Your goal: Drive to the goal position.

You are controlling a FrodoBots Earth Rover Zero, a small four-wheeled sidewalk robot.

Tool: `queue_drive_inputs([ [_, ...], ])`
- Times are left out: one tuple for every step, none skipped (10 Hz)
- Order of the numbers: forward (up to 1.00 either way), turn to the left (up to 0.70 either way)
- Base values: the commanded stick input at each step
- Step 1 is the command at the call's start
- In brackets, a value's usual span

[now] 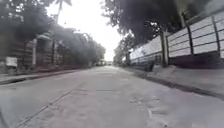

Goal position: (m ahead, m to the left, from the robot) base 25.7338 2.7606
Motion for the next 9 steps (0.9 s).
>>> queue_drive_inputs([
  [0.11,0.0],
  [0.0,0.0],
  [0.0,-0.19],
  [0.0,-0.4],
  [0.0,-0.61],
  [0.0,-0.7],
  [0.0,-0.7],
  [0.0,-0.7],
  [0.0,-0.7],
])
